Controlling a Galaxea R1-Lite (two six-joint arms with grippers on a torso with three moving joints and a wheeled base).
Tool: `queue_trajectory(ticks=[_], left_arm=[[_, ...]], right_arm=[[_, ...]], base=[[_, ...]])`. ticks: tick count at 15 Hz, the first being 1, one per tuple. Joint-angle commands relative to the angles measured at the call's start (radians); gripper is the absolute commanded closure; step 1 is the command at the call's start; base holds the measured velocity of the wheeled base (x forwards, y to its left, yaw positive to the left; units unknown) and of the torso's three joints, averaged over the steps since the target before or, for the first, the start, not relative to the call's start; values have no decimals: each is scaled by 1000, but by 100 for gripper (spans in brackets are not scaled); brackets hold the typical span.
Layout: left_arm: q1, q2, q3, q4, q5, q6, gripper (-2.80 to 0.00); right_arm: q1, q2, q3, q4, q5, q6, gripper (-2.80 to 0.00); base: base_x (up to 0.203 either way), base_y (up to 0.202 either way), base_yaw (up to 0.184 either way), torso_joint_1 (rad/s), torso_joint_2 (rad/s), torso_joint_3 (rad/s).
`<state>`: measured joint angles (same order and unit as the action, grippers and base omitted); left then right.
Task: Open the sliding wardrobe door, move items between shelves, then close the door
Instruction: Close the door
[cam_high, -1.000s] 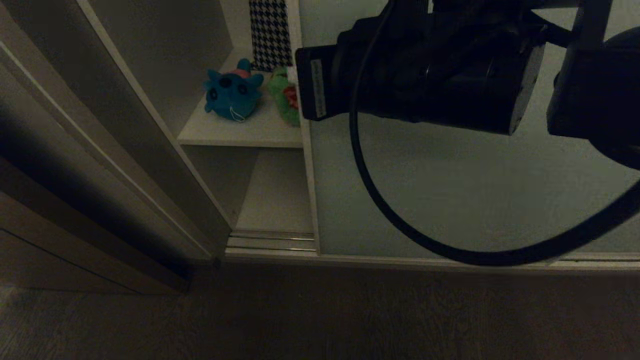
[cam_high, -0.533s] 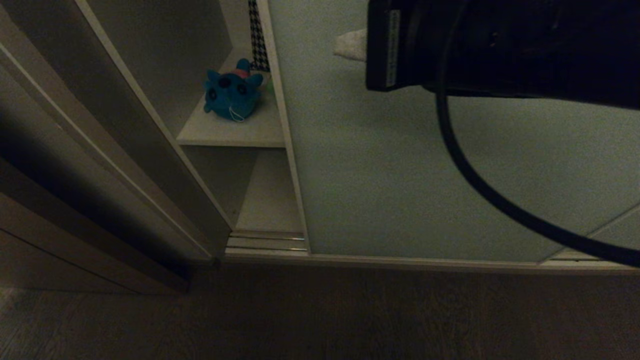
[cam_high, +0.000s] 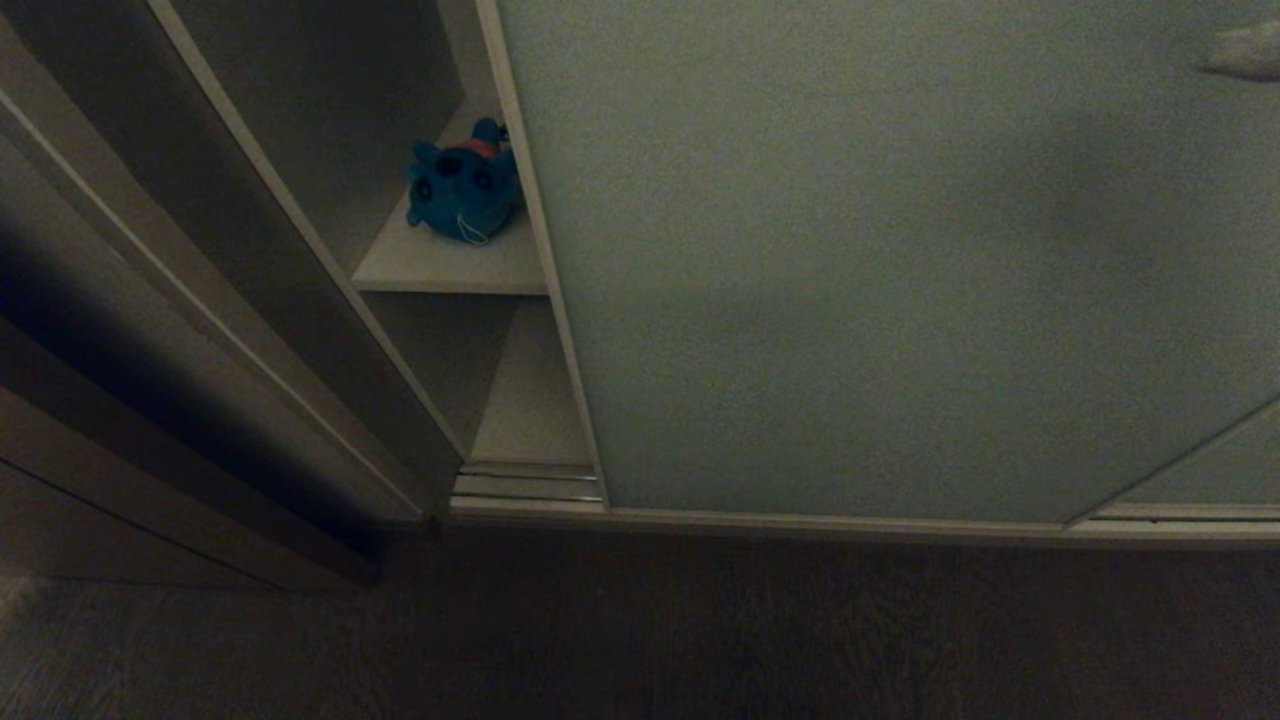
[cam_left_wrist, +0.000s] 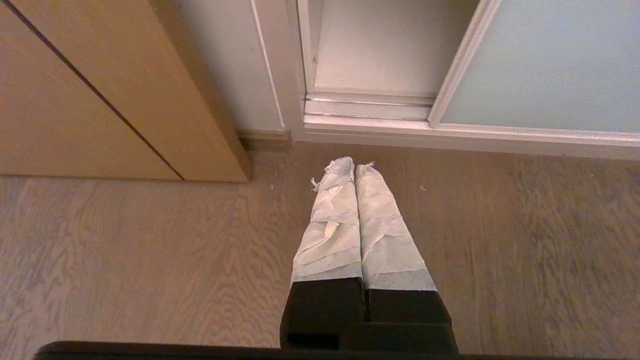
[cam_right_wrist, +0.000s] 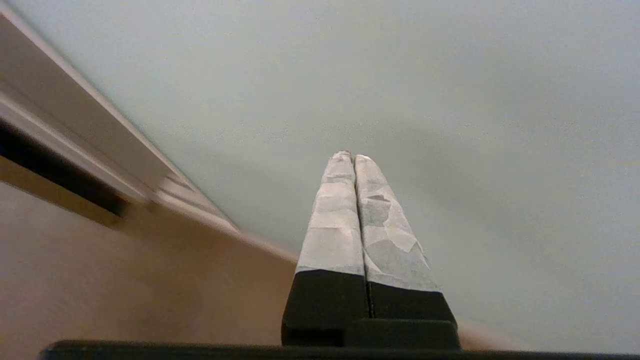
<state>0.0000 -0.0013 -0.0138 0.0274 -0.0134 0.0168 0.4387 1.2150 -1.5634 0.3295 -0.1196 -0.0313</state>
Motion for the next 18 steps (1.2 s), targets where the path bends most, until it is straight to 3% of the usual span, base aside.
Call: queue_trajectory(ticks=[1,4,6,10,13,15,18], left_arm=[[1,1,0,0,0,0,0],[1,1,0,0,0,0,0],[1,1,0,0,0,0,0],[1,1,0,0,0,0,0],[0,1,0,0,0,0,0],[0,1,0,0,0,0,0],[0,1,0,0,0,0,0]], right_arm=[[-132,-189,41,152,56,-3,0],[-387,-281,108,286,134,-1,0],[-623,-304,172,288,149,10,0],[-1119,-210,334,26,118,151,0],[-1393,-4,314,-168,137,235,0],[-1484,107,176,-224,148,307,0],[-1552,266,-81,-244,184,419,0]], base=[[0,0,0,0,0,0],[0,0,0,0,0,0],[0,0,0,0,0,0],[0,0,0,0,0,0],[0,0,0,0,0,0],[0,0,0,0,0,0],[0,0,0,0,0,0]])
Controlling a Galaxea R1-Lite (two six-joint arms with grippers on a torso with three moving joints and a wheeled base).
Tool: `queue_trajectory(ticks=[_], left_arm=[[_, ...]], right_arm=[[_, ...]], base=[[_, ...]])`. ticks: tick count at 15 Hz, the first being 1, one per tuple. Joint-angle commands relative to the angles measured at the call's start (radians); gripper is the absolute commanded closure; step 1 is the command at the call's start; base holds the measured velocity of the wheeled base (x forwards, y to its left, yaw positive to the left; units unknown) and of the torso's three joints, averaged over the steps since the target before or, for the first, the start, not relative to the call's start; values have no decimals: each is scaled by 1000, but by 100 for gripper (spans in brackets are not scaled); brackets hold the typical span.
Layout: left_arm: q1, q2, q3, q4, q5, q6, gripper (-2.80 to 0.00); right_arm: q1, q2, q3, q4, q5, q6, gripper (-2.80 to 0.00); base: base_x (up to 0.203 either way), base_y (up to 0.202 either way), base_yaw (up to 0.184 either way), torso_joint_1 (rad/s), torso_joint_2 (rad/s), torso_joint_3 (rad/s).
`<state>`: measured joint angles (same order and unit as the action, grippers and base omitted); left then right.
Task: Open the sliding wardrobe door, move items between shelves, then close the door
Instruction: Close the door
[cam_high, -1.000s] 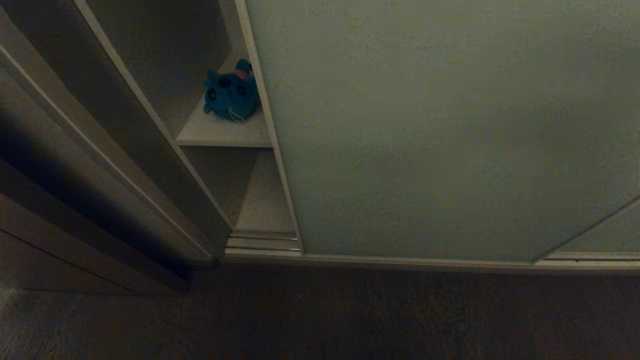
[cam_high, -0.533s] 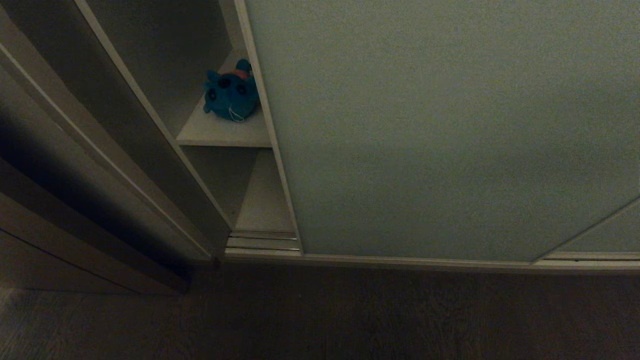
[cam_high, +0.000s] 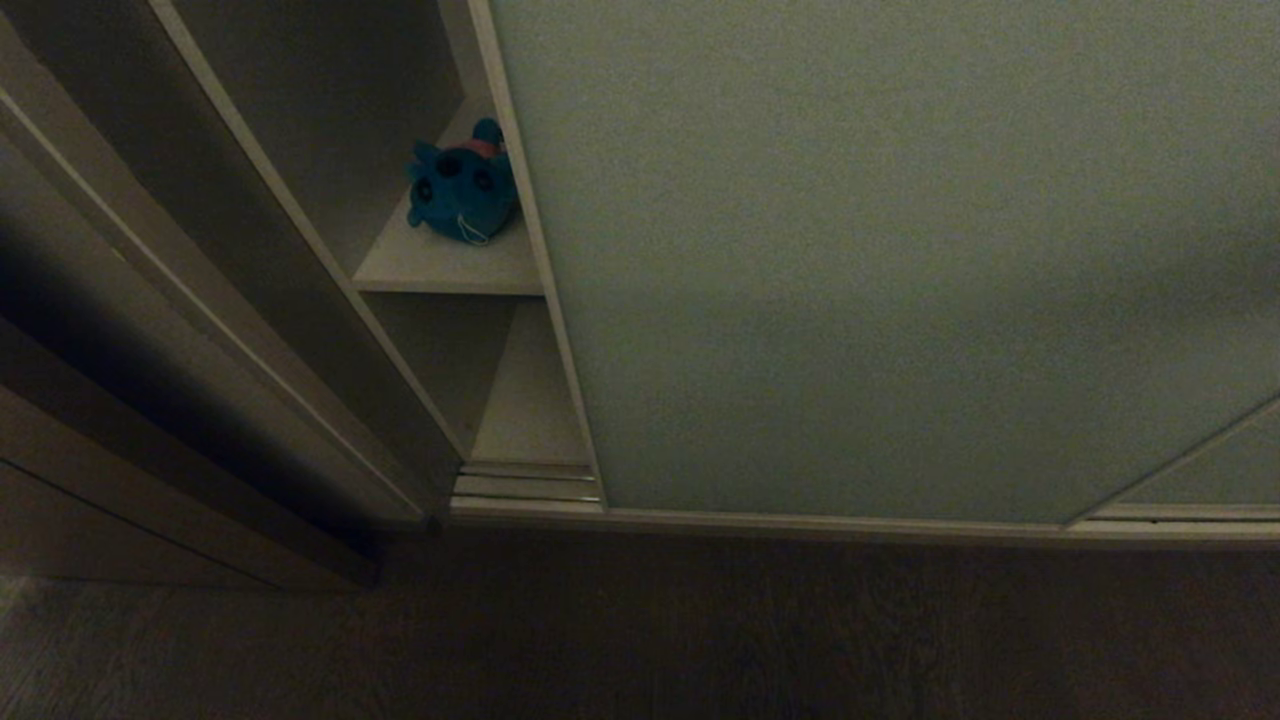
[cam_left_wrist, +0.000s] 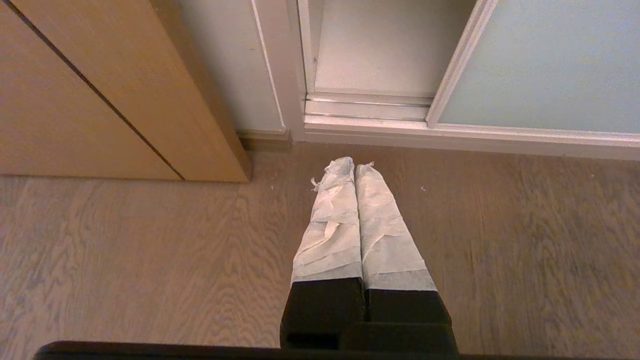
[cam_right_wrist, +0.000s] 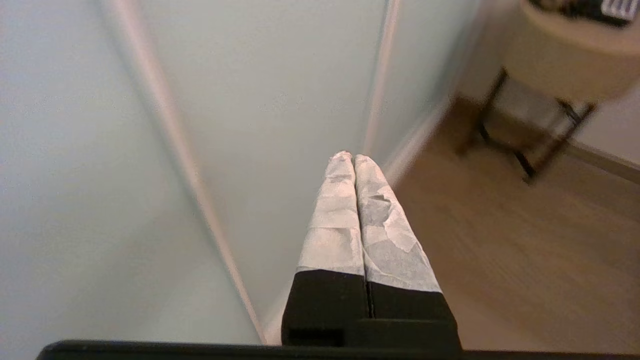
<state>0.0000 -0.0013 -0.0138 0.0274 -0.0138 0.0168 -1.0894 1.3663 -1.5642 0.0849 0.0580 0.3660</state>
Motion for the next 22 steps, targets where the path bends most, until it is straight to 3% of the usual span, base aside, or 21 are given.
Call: queue_trajectory(ticks=[1,6,10,15,19,22], left_arm=[[2,1,0,0,0,0,0],[1,1,0,0,0,0,0],[1,1,0,0,0,0,0],[0,1,0,0,0,0,0],[1,1,0,0,0,0,0],[1,1,0,0,0,0,0]], right_arm=[[-33,170,-142,-2,41,61,0],[-38,311,-237,-10,269,179,0],[-39,397,-351,-7,464,389,0],[16,474,-367,-9,499,429,0],[16,482,-367,-16,577,556,0],[29,488,-366,-14,584,563,0]], base=[[0,0,0,0,0,0],[0,0,0,0,0,0],[0,0,0,0,0,0],[0,0,0,0,0,0],[0,0,0,0,0,0],[0,0,0,0,0,0]])
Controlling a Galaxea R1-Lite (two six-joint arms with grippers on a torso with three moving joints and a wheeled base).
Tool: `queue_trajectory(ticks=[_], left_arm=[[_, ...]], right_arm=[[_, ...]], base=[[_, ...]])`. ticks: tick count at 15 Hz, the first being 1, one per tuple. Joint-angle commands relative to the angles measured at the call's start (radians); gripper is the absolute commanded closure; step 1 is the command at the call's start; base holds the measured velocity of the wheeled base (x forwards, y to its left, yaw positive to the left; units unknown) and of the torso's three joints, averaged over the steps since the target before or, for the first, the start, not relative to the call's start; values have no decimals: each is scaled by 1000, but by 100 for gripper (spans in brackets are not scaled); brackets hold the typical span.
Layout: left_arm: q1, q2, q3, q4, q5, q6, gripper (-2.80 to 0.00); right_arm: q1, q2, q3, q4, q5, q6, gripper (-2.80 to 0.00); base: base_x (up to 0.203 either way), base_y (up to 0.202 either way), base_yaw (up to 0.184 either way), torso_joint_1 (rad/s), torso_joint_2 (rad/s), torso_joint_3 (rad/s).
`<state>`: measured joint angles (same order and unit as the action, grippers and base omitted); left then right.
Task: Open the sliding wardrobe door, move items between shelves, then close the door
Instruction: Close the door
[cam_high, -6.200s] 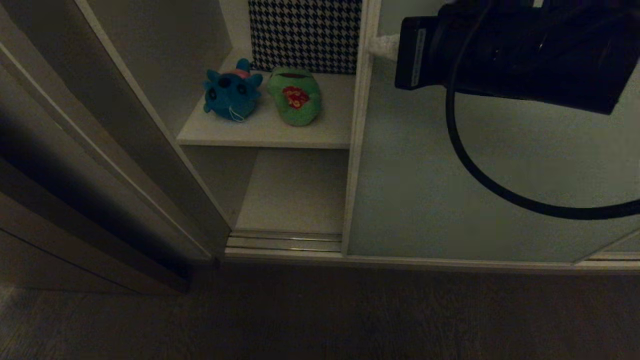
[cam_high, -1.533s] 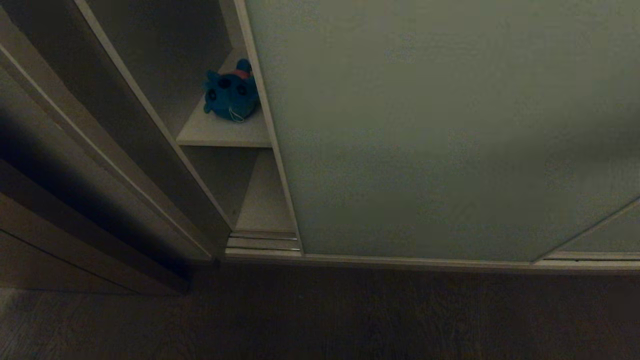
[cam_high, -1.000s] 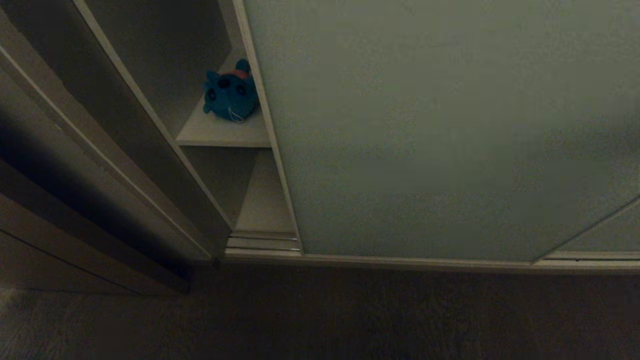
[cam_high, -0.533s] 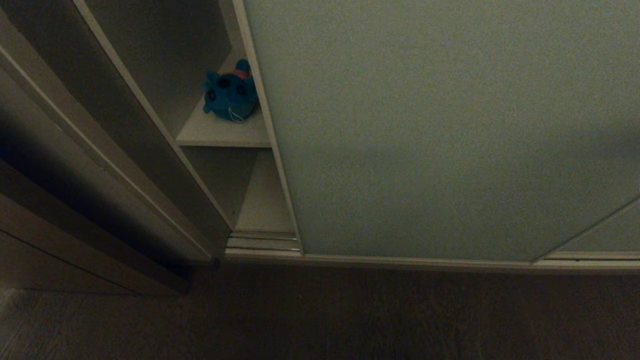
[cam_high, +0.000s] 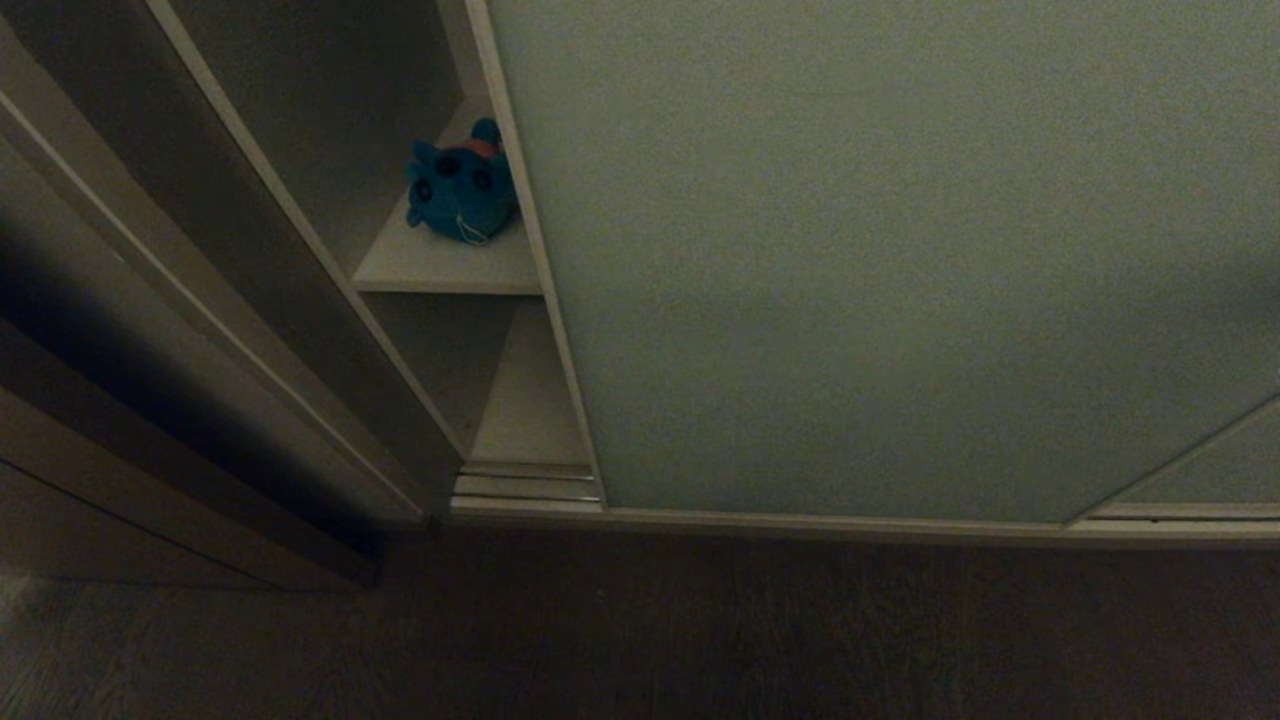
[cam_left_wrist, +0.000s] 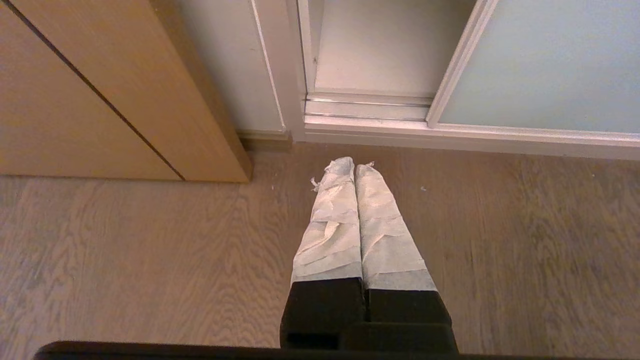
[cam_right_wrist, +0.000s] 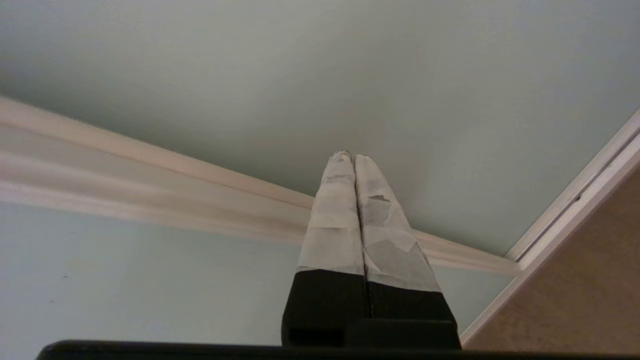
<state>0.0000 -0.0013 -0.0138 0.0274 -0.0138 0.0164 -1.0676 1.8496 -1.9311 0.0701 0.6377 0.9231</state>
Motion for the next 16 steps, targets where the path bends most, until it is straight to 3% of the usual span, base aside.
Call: queue_trajectory(ticks=[1,16], left_arm=[[0,1,0,0,0,0,0],[0,1,0,0,0,0,0]], right_arm=[[19,6,9,2,12,8,0],[146,-8,37,6,5,10,0]], base=[[0,0,0,0,0,0],[0,0,0,0,0,0]])
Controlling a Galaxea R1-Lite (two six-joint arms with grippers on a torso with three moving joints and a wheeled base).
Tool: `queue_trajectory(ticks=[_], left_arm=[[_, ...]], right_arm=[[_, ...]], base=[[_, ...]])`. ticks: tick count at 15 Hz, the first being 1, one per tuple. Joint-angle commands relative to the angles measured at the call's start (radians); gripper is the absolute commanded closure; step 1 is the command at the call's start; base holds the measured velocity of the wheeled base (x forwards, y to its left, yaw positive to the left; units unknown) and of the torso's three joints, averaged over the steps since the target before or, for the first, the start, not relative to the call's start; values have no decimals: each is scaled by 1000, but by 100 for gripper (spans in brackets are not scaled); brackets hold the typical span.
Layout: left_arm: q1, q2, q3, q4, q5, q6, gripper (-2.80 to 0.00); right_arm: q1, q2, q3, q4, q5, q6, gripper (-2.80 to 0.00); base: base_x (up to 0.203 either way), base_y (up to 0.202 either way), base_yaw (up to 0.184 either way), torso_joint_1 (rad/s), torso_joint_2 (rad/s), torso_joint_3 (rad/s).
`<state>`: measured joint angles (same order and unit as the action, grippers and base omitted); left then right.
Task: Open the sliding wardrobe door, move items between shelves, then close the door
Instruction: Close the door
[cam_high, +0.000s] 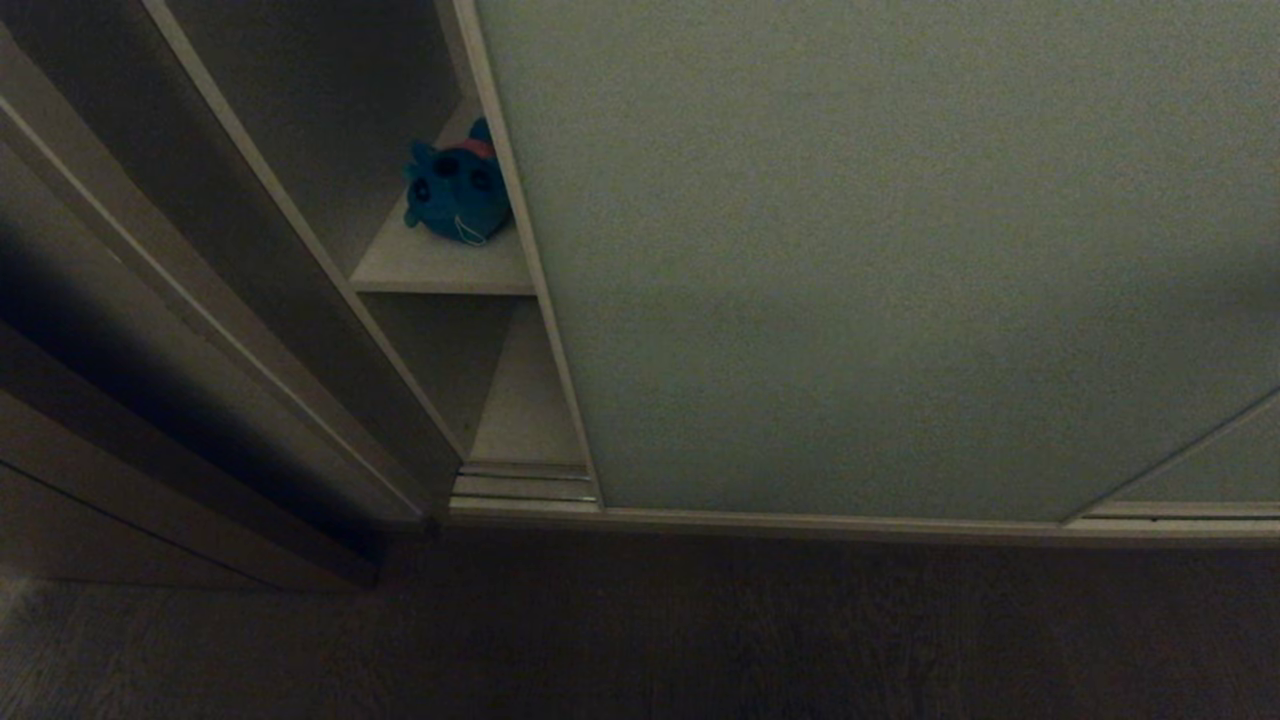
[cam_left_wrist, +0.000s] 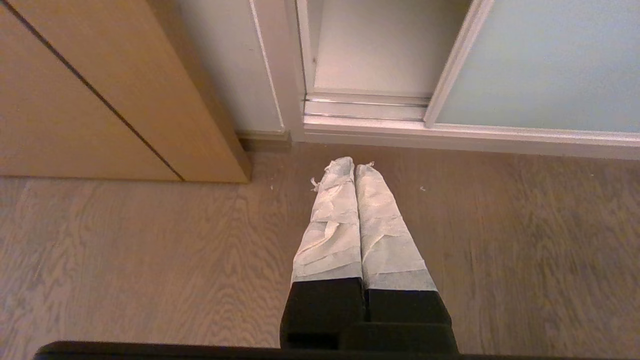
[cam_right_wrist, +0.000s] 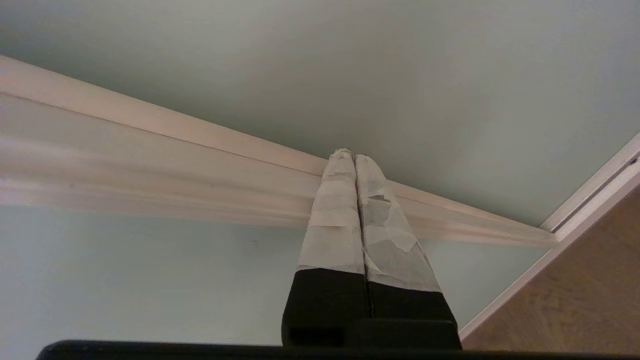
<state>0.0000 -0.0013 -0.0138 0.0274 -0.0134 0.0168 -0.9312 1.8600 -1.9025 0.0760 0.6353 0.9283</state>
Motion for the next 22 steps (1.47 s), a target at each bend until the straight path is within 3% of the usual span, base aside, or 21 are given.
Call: queue_trajectory(ticks=[1,11,19,22], left_arm=[[0,1,0,0,0,0,0],[0,1,0,0,0,0,0],[1,1,0,0,0,0,0],[0,1,0,0,0,0,0]], right_arm=[[15,-29,12,1,8,5,0],[84,-216,222,0,14,5,0],[95,-257,292,3,17,1,0],[115,-313,359,-2,8,-60,0]], base=[[0,0,0,0,0,0],[0,0,0,0,0,0],[0,0,0,0,0,0],[0,0,0,0,0,0]])
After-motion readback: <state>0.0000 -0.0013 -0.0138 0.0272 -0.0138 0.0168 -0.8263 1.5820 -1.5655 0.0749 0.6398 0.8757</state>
